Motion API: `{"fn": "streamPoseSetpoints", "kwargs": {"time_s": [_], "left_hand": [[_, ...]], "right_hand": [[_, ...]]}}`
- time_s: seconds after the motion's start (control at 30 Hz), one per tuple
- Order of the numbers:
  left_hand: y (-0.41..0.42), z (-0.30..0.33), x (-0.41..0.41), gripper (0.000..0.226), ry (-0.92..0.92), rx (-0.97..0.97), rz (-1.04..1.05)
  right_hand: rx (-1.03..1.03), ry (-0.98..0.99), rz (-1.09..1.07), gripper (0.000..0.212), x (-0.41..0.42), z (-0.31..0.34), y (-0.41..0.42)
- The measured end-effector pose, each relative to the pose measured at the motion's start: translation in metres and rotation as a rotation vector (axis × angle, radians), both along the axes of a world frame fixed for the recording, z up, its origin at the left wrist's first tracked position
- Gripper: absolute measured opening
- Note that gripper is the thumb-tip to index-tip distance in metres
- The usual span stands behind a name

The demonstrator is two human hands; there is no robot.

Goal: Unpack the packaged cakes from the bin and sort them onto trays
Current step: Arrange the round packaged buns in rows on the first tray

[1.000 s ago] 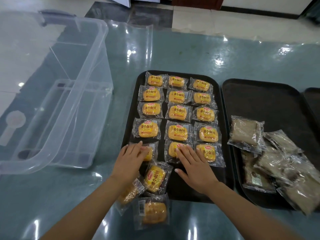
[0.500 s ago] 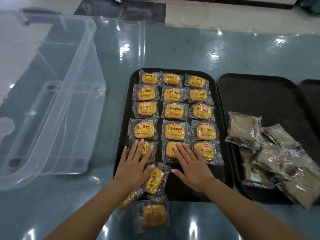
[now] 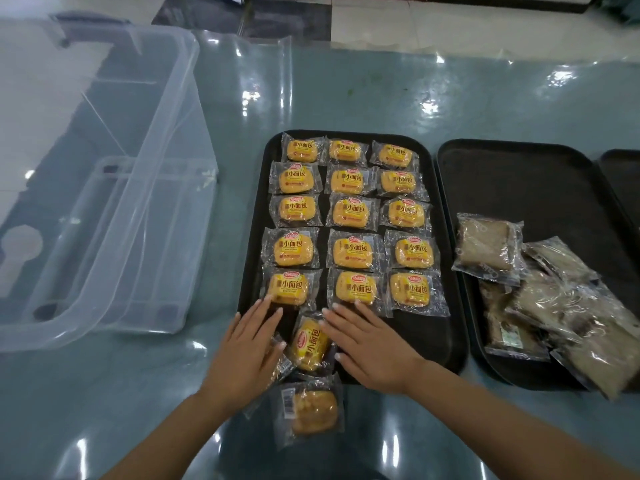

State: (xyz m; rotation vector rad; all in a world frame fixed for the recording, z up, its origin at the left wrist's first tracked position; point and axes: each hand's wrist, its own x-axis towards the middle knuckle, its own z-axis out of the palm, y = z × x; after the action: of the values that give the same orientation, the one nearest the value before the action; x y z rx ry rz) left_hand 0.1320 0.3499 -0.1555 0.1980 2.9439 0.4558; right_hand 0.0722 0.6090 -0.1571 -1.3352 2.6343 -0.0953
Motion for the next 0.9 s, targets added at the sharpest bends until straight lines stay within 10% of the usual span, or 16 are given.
{"fn": "streamPoseSetpoints", "kwargs": {"time_s": [0.9], "left_hand": [[0.023, -0.015, 0.024, 0.048, 0.08, 0.038, -0.235]], "right_hand": [[0.059, 0.027, -0.345, 0.055, 0.068, -0.016, 0.066]]}}
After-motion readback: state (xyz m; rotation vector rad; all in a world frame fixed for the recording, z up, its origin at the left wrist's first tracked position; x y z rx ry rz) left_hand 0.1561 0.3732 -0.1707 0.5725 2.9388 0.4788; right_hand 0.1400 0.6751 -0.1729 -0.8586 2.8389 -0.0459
